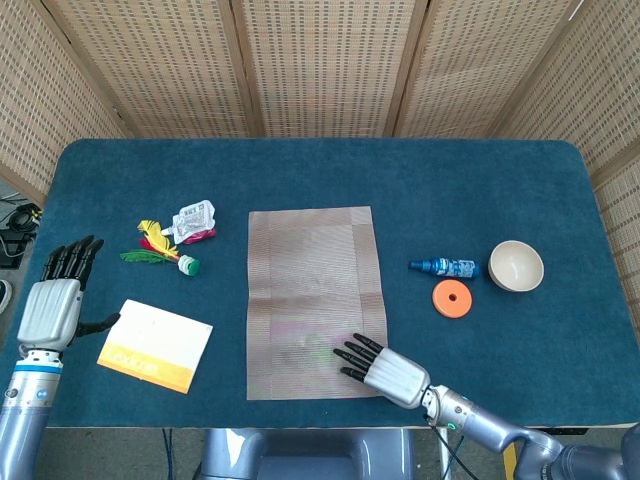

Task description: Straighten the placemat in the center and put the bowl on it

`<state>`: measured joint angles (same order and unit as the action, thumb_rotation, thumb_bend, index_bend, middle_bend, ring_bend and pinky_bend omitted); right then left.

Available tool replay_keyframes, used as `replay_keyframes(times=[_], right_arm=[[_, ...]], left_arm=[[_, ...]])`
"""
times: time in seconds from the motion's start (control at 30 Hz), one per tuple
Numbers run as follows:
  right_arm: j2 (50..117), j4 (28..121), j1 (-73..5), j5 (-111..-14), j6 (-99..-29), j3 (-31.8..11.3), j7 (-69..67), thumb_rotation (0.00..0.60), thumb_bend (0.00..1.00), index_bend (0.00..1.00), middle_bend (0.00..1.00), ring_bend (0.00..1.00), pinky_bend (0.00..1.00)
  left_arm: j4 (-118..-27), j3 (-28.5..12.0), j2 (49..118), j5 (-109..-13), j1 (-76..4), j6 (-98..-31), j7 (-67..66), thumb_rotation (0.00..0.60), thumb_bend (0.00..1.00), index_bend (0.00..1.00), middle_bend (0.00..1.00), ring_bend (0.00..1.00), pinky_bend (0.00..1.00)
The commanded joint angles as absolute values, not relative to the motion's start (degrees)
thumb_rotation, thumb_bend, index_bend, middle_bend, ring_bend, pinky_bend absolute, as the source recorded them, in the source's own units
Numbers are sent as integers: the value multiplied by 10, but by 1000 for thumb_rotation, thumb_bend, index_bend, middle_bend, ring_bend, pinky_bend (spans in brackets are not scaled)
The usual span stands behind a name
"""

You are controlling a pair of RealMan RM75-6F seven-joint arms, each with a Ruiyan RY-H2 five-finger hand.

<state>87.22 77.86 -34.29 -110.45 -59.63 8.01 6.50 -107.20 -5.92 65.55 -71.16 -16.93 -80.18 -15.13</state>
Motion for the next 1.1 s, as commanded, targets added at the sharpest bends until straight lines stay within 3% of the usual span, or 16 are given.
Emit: replay_keyframes(times=[0.03, 0.23, 0.37, 0.47, 0.63, 0.83, 1.1], right_arm=[[881, 773, -347, -1098, -592, 76, 68, 600, 0, 221, 0, 0, 0], [900, 761, -355, -1086, -594, 66, 69, 600, 32, 219, 0, 0, 0], [903, 759, -358, -1079, -597, 62, 70, 600, 304, 219, 0, 0, 0], [902, 759, -359, -1074, -601, 62, 68, 600, 452, 219, 0, 0, 0], [901, 754, -361, -1068, -605, 64, 66, 600, 593, 219, 0, 0, 0], [901, 747, -362, -1065, -610, 68, 61, 600, 623, 230, 0, 0, 0], [901, 731, -365, -1064, -612, 72, 66, 600, 645, 345, 0, 0, 0]], left_arm=[[-1073, -60, 655, -712, -168, -800, -150, 600, 0, 0, 0, 0, 0], [-1072, -64, 652, -712, -166, -798, -145, 600, 0, 0, 0, 0, 0], [-1072, -64, 652, -715, -166, -795, -143, 600, 0, 0, 0, 0, 0], [-1071, -65, 652, -716, -165, -794, -143, 600, 0, 0, 0, 0, 0], [-1072, -66, 652, -719, -164, -792, -143, 600, 0, 0, 0, 0, 0], [-1073, -65, 653, -722, -163, -790, -145, 600, 0, 0, 0, 0, 0], [-1073, -67, 652, -723, -162, -788, -145, 600, 0, 0, 0, 0, 0]])
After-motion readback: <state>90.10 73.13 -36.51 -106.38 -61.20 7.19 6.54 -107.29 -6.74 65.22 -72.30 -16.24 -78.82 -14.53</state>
